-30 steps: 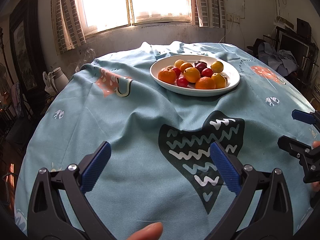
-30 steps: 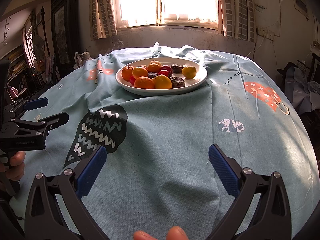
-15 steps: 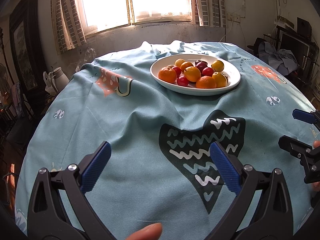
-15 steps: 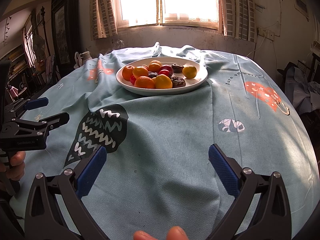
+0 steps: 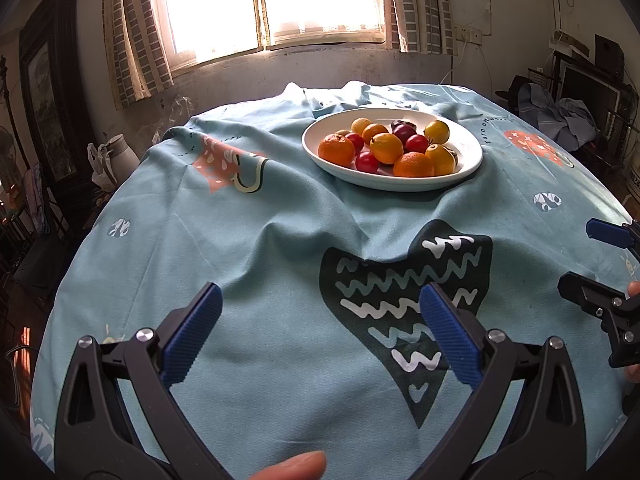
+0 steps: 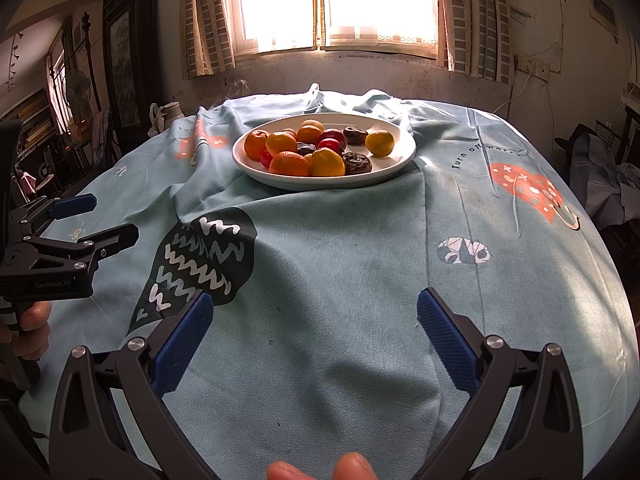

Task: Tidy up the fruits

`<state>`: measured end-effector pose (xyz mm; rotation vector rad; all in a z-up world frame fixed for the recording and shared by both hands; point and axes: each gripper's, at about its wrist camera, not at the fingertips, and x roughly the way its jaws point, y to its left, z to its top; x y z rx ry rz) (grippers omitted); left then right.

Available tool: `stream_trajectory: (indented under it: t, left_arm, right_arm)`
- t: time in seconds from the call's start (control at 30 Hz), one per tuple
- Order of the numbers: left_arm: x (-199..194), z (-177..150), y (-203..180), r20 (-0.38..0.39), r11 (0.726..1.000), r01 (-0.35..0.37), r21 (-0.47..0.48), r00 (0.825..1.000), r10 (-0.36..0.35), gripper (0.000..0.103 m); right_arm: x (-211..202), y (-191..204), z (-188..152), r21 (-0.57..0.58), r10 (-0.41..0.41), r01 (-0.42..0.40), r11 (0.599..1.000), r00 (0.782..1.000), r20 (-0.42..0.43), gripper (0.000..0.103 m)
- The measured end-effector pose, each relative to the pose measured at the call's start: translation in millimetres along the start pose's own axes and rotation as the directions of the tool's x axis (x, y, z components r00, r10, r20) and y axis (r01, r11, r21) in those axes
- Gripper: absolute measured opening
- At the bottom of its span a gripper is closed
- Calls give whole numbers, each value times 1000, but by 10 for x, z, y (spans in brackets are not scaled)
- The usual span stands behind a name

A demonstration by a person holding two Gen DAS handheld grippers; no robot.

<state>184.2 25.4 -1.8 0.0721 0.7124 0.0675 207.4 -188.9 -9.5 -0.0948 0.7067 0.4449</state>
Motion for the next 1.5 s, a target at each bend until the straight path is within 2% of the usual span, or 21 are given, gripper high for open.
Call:
stream_trajectory:
  t: [1.03, 1.2, 1.4, 1.5]
  left_arm:
    - [7, 3, 7, -3, 1000, -3, 0, 1000, 3, 101]
    - [-82, -26, 53, 54, 1000, 14, -3, 998, -14, 101]
    - [-22, -15, 77, 6, 1000, -14, -11, 1000, 14, 101]
    - [-43, -17, 80, 12, 1000, -16, -11, 1000, 16, 101]
  right_arm:
    - [-14, 4, -4, -2, 2, -2, 1000, 1000, 3, 102]
    - [-16, 4, -4, -2, 2, -2, 1000, 1000, 3, 102]
    - [-21, 7, -7, -2, 1, -1, 1000, 1000, 1, 102]
    - [-20, 7, -6, -2, 1, -1, 1000, 1000, 1, 102]
